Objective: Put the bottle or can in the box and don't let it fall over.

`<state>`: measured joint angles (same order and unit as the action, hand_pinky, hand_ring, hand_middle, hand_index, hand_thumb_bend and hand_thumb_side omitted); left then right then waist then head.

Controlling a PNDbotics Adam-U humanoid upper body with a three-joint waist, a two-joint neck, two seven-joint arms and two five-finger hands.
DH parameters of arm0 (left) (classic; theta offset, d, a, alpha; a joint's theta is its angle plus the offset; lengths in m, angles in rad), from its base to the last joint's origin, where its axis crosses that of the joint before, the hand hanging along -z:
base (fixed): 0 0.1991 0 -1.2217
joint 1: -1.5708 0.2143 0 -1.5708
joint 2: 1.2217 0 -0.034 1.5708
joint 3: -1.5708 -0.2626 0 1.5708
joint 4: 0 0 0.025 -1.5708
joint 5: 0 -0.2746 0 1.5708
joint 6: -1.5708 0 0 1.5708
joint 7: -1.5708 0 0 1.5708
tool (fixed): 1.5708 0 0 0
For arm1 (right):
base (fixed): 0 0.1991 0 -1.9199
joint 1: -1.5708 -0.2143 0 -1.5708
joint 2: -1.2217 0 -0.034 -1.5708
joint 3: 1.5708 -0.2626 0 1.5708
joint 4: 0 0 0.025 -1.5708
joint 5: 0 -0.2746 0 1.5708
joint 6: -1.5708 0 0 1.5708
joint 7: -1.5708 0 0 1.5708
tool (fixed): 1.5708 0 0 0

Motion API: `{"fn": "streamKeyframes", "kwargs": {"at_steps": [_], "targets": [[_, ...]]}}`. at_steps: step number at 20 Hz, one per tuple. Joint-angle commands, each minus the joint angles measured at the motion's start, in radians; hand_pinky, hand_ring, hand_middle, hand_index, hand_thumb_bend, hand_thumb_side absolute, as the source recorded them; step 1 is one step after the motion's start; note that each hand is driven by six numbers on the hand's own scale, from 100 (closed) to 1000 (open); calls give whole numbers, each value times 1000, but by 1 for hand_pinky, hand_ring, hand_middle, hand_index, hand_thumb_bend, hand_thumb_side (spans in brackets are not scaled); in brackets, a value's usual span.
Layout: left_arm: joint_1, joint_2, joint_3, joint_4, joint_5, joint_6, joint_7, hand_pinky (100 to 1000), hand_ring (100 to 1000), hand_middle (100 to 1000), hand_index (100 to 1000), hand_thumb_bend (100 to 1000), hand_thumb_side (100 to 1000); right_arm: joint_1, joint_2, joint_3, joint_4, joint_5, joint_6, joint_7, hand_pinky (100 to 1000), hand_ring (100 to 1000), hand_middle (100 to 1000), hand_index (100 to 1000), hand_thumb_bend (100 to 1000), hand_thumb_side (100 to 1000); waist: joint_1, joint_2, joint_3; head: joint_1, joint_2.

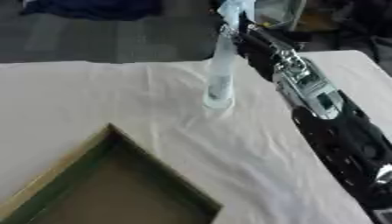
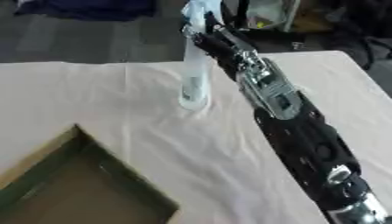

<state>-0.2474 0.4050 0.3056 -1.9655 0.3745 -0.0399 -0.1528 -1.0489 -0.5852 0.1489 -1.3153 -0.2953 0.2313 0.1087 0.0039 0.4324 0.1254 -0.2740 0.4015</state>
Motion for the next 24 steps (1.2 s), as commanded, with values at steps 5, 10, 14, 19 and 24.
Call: {"fn": "streamKeyframes", "kwargs": {"at_steps": [5, 10, 14, 19, 24], "targets": [[-8, 31, 4, -10, -3, -5, -3, 988, 1000, 987, 723, 100, 761, -29, -26, -4, 6, -6, -1, 4, 1000, 1000, 1000, 1000, 100, 564, 0, -16, 6, -5, -6], [-10, 31, 4, -10, -5, -5, -3, 989, 1000, 988, 723, 100, 761, -37, -28, -4, 13, -7, 0, 5, 1000, 1000, 1000, 1000, 100, 568, -2, -12, 14, -21, -11], [-10, 31, 5, -10, -5, -7, -3, 989, 1000, 988, 723, 100, 761, -41, -30, -3, 19, -7, -1, 6, 1000, 1000, 1000, 1000, 100, 570, -3, -9, 20, -24, -17], [-11, 31, 5, -10, -5, -8, -4, 990, 1000, 989, 724, 100, 763, -45, -30, -2, 18, -8, -4, 9, 1000, 1000, 1000, 1000, 100, 564, -3, -6, 19, -21, -19], [-12, 31, 5, -10, -6, -8, -5, 990, 1000, 989, 724, 100, 761, -46, -30, -1, 17, -9, -6, 15, 1000, 1000, 1000, 1000, 100, 568, -3, -5, 19, -19, -20]]}}
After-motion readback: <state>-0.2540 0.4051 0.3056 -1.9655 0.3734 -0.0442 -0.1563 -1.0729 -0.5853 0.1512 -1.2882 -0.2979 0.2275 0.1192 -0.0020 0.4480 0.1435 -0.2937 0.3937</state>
